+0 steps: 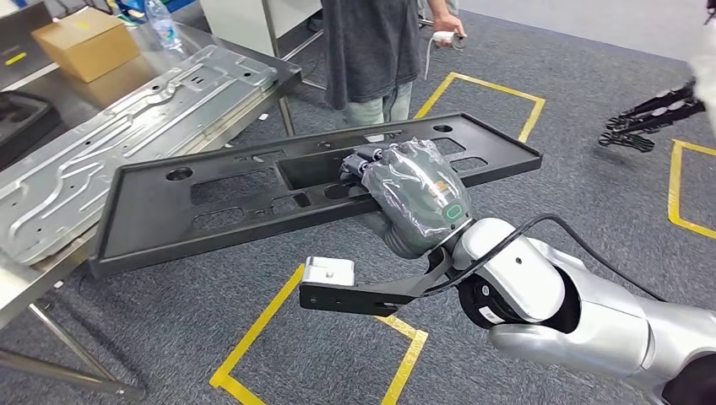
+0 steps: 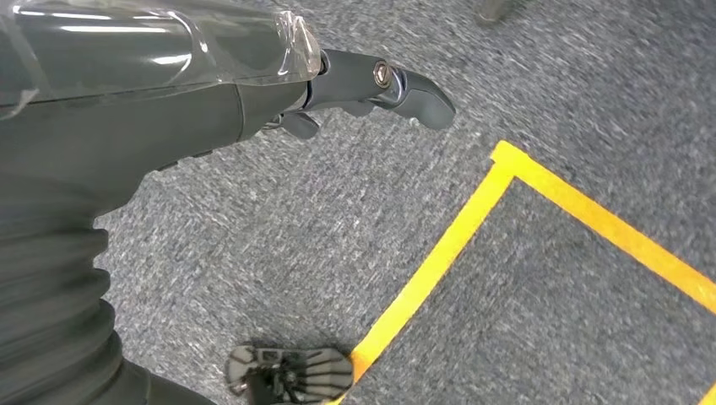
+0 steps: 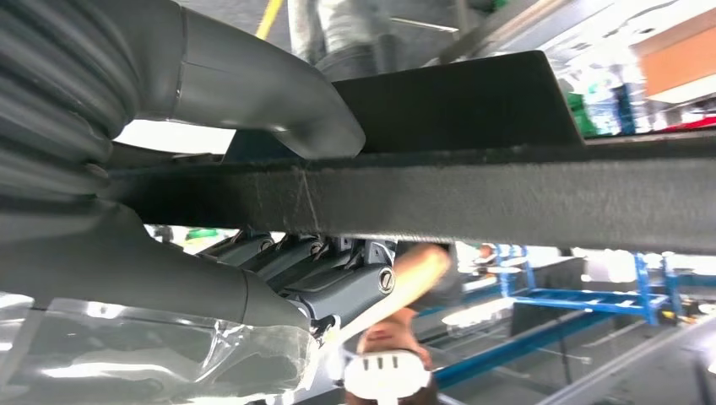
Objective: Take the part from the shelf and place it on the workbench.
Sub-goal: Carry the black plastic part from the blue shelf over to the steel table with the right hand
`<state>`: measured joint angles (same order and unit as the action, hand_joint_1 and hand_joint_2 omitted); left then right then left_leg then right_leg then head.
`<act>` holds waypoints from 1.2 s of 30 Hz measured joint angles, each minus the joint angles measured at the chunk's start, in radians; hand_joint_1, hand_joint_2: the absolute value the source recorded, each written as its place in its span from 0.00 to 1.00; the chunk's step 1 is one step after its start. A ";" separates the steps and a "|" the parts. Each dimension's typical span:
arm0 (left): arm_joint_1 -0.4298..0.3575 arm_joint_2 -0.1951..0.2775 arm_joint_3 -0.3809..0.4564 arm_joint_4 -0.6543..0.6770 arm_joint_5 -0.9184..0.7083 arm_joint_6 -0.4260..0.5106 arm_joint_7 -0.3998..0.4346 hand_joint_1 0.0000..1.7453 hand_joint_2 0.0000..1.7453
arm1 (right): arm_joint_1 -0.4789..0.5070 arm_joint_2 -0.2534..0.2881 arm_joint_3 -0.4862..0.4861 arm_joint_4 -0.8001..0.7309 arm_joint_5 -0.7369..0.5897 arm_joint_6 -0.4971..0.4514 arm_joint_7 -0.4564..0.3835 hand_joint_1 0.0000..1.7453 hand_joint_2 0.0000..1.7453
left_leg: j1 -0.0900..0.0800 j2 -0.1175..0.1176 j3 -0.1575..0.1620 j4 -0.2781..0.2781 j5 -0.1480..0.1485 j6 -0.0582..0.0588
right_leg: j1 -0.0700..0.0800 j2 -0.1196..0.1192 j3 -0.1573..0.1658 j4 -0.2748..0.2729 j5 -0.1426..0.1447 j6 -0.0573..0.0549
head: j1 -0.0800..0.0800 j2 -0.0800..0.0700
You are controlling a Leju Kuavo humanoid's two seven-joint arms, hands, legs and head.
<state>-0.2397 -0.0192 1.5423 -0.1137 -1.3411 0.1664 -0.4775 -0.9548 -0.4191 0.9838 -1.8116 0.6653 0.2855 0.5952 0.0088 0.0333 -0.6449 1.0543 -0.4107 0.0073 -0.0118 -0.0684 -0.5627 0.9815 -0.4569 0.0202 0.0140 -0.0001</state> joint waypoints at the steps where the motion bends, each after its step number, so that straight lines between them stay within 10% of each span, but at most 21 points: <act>1: -0.001 0.001 0.000 0.000 0.000 0.000 0.001 0.00 1.00 | -0.001 0.001 0.000 0.000 -0.001 -0.001 0.000 1.00 1.00 | -0.006 0.017 0.028 -0.053 0.015 0.005 | 0.002 -0.008 0.001 0.000 -0.002 0.003 | 0.000 0.000; 6: 0.007 0.003 0.000 0.000 0.000 0.001 0.005 0.00 1.00 | -0.003 0.004 0.003 -0.001 -0.007 0.004 0.007 1.00 1.00 | -0.013 -0.008 0.047 -0.099 0.028 0.029 | -0.001 -0.011 0.000 0.018 -0.024 0.024 | 0.001 0.000; 9: 0.006 0.001 0.000 0.000 -0.012 -0.002 0.000 0.00 1.00 | -0.001 0.002 0.004 -0.002 -0.018 0.009 0.011 1.00 1.00 | -0.004 -0.039 0.054 -0.104 0.032 0.041 | -0.004 0.051 -0.078 0.185 -0.108 0.028 | 0.005 0.000; 12: 0.009 -0.004 0.000 0.000 -0.023 -0.003 0.000 0.00 1.00 | 0.002 0.001 0.010 -0.002 -0.026 0.015 0.012 1.00 1.00 | -0.002 -0.071 0.055 -0.104 0.032 0.042 | -0.005 0.059 -0.149 0.310 -0.137 0.033 | 0.007 0.000; 17: 0.024 -0.009 0.000 0.000 -0.049 -0.003 0.023 0.00 1.00 | 0.008 0.001 0.016 -0.004 -0.031 0.015 0.014 1.00 1.00 | 0.008 -0.133 0.047 -0.085 0.024 0.022 | -0.021 0.117 -0.031 0.042 0.003 0.044 | 0.008 0.000; 20: 0.038 -0.008 0.000 0.000 -0.060 -0.003 0.039 0.00 1.00 | 0.026 0.007 0.022 -0.008 -0.032 0.010 0.014 1.00 1.00 | 0.011 -0.157 0.035 -0.081 0.026 0.008 | -0.016 0.115 -0.023 0.019 0.008 0.026 | 0.005 0.000; 23: 0.052 -0.009 0.000 0.000 -0.062 -0.003 0.044 0.00 1.00 | 0.035 0.012 0.029 -0.009 -0.027 0.008 0.015 1.00 1.00 | 0.011 -0.117 0.010 -0.032 -0.002 0.000 | -0.014 0.084 -0.022 0.017 0.011 0.007 | 0.000 0.000; 25: 0.050 -0.009 0.000 0.000 -0.062 -0.003 0.044 0.00 1.00 | 0.040 0.014 0.032 -0.009 -0.027 0.007 0.015 1.00 1.00 | 0.007 -0.064 -0.049 0.097 -0.066 -0.003 | -0.009 0.062 -0.023 0.017 0.010 0.000 | -0.004 0.000; 28: 0.052 -0.010 -0.001 0.000 -0.065 -0.003 0.047 0.00 1.00 | 0.054 0.014 0.035 -0.009 -0.025 0.005 0.015 1.00 1.00 | 0.007 -0.047 -0.109 0.232 -0.110 -0.001 | -0.002 0.025 -0.023 0.017 0.008 -0.004 | -0.005 0.000; 33: 0.044 -0.011 -0.001 0.000 -0.077 -0.003 0.051 0.00 1.00 | 0.073 0.014 0.036 -0.009 -0.007 -0.016 0.015 1.00 1.00 | -0.015 0.026 0.044 -0.060 -0.003 0.020 | 0.005 -0.027 -0.016 0.016 0.001 0.002 | -0.005 0.000; 36: 0.035 -0.012 -0.001 0.000 -0.083 -0.001 0.043 0.00 1.00 | 0.080 0.017 0.035 -0.010 0.001 -0.019 0.015 1.00 1.00 | -0.020 0.008 0.050 -0.081 0.004 0.029 | 0.004 -0.048 -0.010 0.012 -0.002 0.017 | -0.005 0.000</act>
<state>-0.2049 -0.0311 1.5415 -0.1137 -1.4238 0.1655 -0.4343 -0.8745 -0.4022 1.0190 -1.8212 0.6662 0.2661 0.6101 -0.0109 0.0411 -0.5947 0.9734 -0.4068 0.0368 -0.0082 -0.1164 -0.5726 0.9933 -0.4590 0.0369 0.0094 0.0000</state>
